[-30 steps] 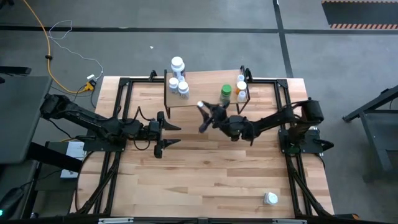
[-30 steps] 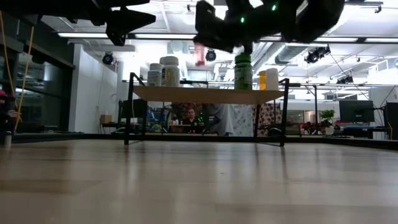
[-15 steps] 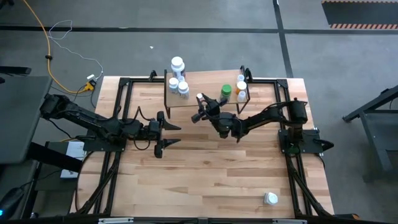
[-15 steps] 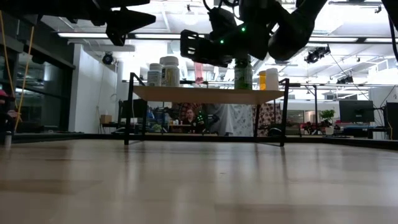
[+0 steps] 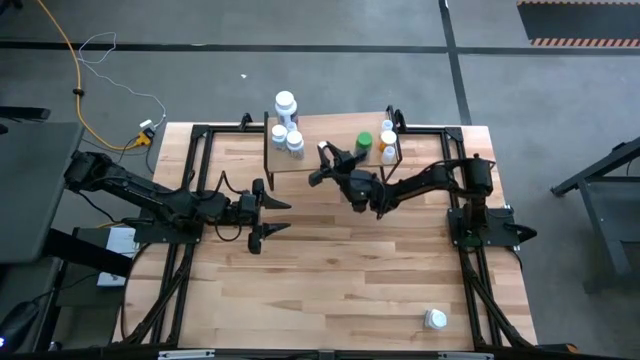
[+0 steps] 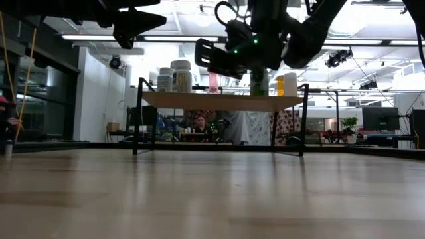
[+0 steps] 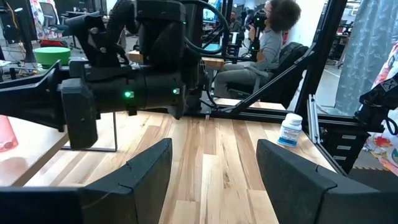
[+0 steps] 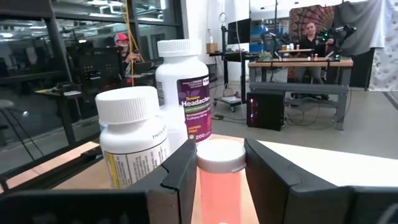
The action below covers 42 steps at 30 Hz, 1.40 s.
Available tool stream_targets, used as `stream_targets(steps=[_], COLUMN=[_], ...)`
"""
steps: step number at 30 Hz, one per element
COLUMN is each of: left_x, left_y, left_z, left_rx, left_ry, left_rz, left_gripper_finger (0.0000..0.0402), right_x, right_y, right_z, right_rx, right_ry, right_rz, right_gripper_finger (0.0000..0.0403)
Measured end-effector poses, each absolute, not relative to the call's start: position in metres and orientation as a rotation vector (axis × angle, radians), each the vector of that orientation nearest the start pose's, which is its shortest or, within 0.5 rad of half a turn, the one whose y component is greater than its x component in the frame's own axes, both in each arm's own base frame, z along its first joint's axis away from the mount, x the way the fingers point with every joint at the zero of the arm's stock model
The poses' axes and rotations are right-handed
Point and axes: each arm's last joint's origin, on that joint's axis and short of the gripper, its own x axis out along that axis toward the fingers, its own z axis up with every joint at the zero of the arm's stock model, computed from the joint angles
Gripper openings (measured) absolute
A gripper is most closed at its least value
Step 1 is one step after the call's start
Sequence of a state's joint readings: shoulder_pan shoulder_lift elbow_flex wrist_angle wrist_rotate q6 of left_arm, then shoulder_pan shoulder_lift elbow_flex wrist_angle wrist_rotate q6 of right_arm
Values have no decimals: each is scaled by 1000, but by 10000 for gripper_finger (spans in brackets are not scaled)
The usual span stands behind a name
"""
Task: Pick and place medicine bottles onto shelf by color
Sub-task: Put the pink pill bottle on the shelf
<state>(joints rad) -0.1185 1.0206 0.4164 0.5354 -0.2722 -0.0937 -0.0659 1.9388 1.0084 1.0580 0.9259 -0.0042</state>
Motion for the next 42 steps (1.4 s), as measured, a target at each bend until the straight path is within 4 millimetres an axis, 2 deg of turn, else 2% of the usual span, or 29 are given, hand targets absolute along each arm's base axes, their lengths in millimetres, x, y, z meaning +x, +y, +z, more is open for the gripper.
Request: stream_targets(steps=[31,42], left_x=[213,213], left_y=[-17,-18], left_z=[232,232], left_rx=[-80,-80], left_ry=[60,60], left_rz=[157,156], left_gripper_finger=[225,225], right_x=[392,392], right_y=[-54,-53], right_z=[195,194], right_rx=[27,24], right_ry=[-61,-55], right_rz=[-979,-979], right_gripper_finger=[109,159])
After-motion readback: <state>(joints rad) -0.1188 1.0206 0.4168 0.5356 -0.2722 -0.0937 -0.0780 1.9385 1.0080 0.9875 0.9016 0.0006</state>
